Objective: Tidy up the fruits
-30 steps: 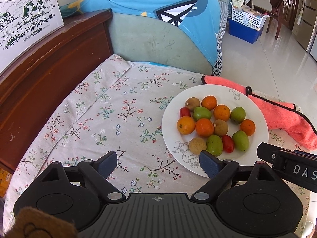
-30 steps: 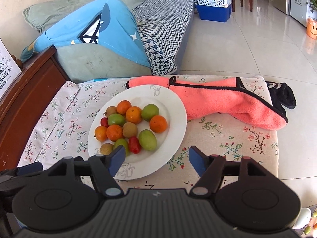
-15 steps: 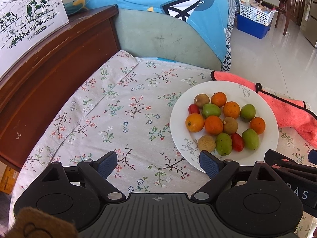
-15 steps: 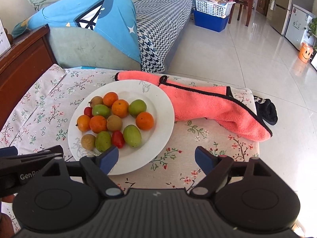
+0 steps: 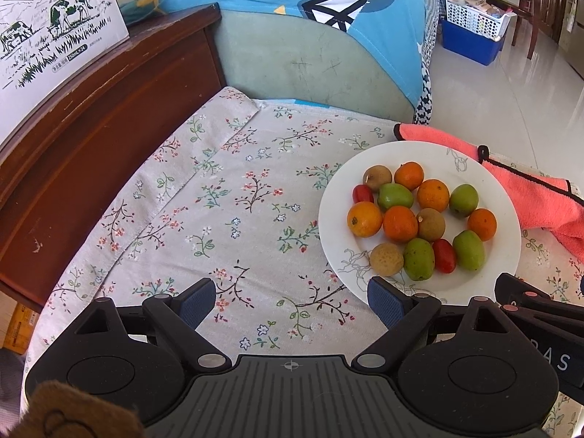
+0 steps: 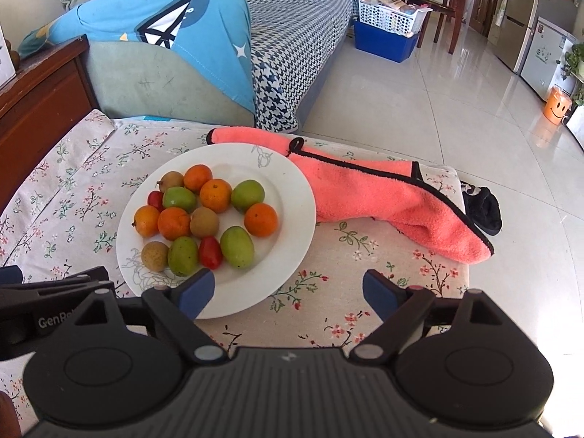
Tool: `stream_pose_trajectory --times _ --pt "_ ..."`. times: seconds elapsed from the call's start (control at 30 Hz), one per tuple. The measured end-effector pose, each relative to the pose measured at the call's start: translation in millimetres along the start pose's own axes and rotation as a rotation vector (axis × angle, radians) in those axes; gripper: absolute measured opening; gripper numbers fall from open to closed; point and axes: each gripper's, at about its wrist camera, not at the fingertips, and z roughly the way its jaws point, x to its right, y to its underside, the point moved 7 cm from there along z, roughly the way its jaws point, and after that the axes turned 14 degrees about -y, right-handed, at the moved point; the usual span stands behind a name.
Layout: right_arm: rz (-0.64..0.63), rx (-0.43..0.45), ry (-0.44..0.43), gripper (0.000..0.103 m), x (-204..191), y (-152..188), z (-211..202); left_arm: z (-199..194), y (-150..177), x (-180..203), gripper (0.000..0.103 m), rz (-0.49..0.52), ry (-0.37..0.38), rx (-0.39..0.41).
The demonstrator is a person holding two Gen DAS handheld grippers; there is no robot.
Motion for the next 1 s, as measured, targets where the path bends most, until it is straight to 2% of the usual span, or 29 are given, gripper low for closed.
stream_pose_trajectory --times 1.0 --pt "-0.045 -0.030 0.018 0.088 -5.2 8.1 5.7 4.4 9.1 -2.2 0.092 0.024 -0.033 -0.019"
